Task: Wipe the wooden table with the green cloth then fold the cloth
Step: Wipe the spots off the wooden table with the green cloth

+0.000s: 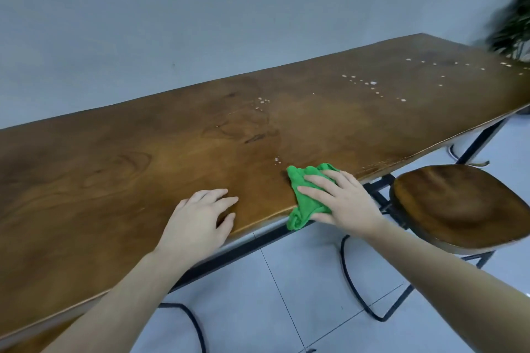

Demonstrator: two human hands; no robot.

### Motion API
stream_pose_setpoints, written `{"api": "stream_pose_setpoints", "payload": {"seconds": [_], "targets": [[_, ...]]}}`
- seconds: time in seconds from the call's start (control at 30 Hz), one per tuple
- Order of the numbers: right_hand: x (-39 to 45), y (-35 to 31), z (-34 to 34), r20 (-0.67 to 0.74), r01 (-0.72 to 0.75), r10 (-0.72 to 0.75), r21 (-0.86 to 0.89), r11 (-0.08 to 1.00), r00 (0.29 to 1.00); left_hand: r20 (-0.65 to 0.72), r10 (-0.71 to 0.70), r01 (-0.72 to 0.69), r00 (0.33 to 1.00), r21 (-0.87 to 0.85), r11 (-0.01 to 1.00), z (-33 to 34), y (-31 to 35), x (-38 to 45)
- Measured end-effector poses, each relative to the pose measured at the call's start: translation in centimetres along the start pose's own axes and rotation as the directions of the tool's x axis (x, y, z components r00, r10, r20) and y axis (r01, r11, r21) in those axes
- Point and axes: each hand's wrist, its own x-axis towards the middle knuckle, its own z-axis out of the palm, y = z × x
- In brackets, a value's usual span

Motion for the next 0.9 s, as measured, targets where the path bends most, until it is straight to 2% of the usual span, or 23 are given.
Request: {"api": "stream_pose_setpoints", "payload": {"seconds": [0.13,0.27,0.37,0.5,0.6,0.67,0.8,0.9], "targets": [[-2.5,3.4,-0.5,-0.038,-0.222,0.226,0.087,0.971,0.973,0.016,0.041,-0.041,0.999,-0.003,0.999,0.1,1.4,1.3],[-2.6,7.4,-1.2,-0.023,-0.485,0.492,0.136,0.864,0.870,0.029,0.068,-0.068,0.997,-0.010,0.998,0.3,2.8,3.4],[-1.3,9.2,-2.2,0.157,-0.591,0.572,0.118,0.798,0.805,0.026,0.064,-0.064,0.998,0.001,0.998,0.5,3.1,4.8],[2.1,9.6,-2.8,0.391,-0.653,0.603,-0.006,0.757,0.695,0.011,0.041,-0.042,0.999,0.012,0.999,0.5,3.4,6.5],[6.6,7.6,-2.1,0.483,-0.640,0.568,-0.018,0.768,0.667,0.012,0.010,-0.010,1.000,0.017,1.000,0.5,3.2,7.4],[9.8,5.3,-1.5,0.497,-0.576,0.493,0.018,0.817,0.714,0.011,-0.018,0.018,1.000,0.016,1.000,0.4,2.8,7.7],[14.1,-0.6,-1.1,0.500,-0.261,0.142,0.175,0.950,0.854,-0.021,-0.077,0.078,0.997,0.031,0.996,0.4,1.0,7.5],[14.6,-2.9,-0.9,0.455,-0.037,-0.100,0.281,0.959,0.885,-0.037,-0.118,0.119,0.992,0.019,0.993,0.5,-0.3,6.9]]}}
